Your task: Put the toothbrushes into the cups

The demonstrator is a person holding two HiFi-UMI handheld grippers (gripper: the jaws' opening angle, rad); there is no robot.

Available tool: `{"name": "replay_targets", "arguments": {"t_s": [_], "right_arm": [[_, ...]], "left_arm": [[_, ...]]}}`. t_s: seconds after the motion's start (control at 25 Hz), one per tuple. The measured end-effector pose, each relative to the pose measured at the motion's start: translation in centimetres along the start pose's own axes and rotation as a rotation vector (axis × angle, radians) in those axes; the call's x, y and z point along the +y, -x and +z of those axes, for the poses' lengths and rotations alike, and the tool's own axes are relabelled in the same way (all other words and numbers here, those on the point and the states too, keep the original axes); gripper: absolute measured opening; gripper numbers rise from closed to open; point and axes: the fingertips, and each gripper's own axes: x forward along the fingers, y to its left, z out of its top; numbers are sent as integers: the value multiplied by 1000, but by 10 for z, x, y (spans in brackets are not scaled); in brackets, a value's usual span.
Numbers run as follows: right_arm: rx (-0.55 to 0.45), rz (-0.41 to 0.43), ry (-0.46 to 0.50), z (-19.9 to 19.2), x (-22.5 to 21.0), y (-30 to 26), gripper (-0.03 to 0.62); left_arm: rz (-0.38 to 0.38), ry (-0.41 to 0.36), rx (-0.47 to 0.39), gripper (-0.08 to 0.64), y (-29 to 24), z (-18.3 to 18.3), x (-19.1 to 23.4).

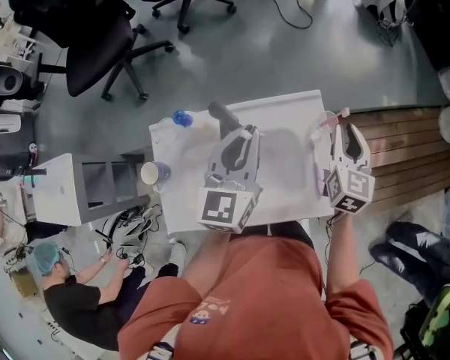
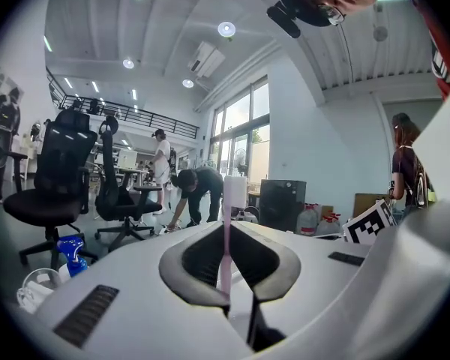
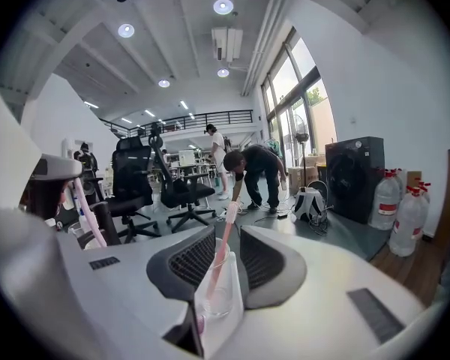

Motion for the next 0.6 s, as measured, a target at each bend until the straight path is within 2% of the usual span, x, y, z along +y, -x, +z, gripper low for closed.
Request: {"name": "replay_targets", "arguments": {"t_s": [0.24,0.6], "right_arm": [[-30,26,29,8,-4,24,115],[-91,90,47,23,-8,76,115]], "left_arm": [[30,-32,-28,37,22,12,-19],[124,-62,-81,37,74,28,-47]]}}
